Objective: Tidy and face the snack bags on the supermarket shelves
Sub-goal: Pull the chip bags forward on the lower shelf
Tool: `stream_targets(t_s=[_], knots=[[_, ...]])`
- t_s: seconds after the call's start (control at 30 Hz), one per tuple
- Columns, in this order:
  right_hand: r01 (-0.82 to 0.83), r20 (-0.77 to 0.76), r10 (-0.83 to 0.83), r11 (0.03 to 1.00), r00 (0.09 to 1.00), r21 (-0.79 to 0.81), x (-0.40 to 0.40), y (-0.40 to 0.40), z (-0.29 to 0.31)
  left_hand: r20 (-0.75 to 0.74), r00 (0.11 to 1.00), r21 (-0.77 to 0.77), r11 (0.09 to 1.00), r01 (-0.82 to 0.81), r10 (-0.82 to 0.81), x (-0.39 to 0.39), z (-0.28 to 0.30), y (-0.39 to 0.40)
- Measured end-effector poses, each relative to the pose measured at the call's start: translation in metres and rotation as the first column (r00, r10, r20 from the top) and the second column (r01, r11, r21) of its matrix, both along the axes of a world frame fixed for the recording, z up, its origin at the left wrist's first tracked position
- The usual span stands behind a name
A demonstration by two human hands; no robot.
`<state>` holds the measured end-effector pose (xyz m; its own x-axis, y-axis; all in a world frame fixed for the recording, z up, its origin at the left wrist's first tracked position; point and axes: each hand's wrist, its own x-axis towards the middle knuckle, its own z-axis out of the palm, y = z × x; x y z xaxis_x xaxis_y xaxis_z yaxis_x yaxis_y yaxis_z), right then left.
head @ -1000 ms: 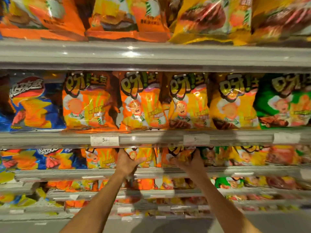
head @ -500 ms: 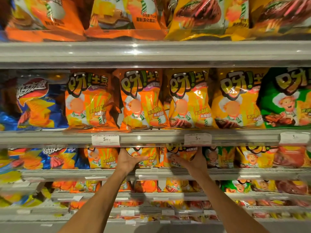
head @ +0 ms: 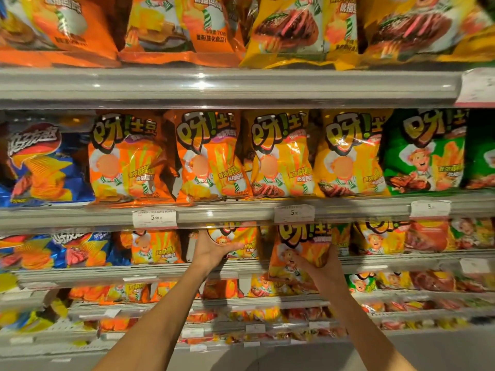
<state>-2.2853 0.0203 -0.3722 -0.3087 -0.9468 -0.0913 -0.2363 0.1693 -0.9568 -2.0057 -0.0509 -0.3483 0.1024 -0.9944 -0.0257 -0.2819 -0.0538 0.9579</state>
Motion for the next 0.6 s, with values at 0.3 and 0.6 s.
stream_targets(t_s=[0.3, 0.6], knots=[[0.078, 0.057, -0.079, 0.997, 0.995, 0.030, -0.051, 0.062, -0.007, 0.034, 0.999, 0.119, 0.993, 0.014, -0.018, -0.075, -0.008, -0.001], [0.049, 0.016, -0.050, 0.997, 0.999, 0.063, -0.057, 0.078, -0.007, 0.079, 0.992, 0.079, 0.993, 0.093, -0.099, -0.106, -0.024, -0.008]])
